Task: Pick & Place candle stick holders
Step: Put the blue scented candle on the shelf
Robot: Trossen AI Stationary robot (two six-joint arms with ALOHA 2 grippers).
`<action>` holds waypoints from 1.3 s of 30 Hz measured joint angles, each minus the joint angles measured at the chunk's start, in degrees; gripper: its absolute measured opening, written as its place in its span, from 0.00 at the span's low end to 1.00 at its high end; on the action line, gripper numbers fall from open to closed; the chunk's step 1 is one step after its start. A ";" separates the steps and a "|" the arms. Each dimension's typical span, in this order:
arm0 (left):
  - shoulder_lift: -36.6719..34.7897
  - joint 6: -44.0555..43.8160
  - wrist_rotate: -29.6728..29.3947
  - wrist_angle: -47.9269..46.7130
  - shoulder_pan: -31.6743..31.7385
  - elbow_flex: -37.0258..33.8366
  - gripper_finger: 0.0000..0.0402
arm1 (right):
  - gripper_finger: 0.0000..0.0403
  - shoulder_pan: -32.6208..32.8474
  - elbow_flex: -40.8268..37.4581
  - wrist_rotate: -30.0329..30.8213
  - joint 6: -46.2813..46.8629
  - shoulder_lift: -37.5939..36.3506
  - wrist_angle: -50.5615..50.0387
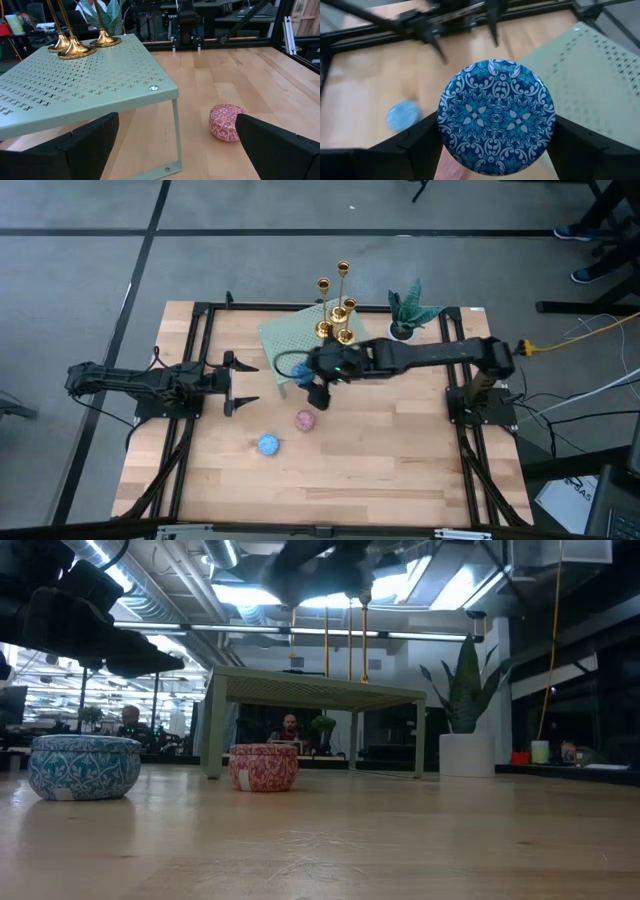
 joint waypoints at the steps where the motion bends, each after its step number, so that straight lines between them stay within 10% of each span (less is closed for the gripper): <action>1: 0.00 0.00 0.00 0.00 0.00 0.01 1.00 | 0.74 -0.73 1.51 0.06 -0.02 1.55 0.01; 14: 0.01 0.00 0.00 0.00 -0.02 0.00 1.00 | 0.74 -5.27 12.20 0.88 5.97 15.06 -2.77; 39: -0.01 0.02 0.00 0.00 0.00 0.02 1.00 | 0.89 -6.38 12.16 1.23 -4.59 15.20 -2.86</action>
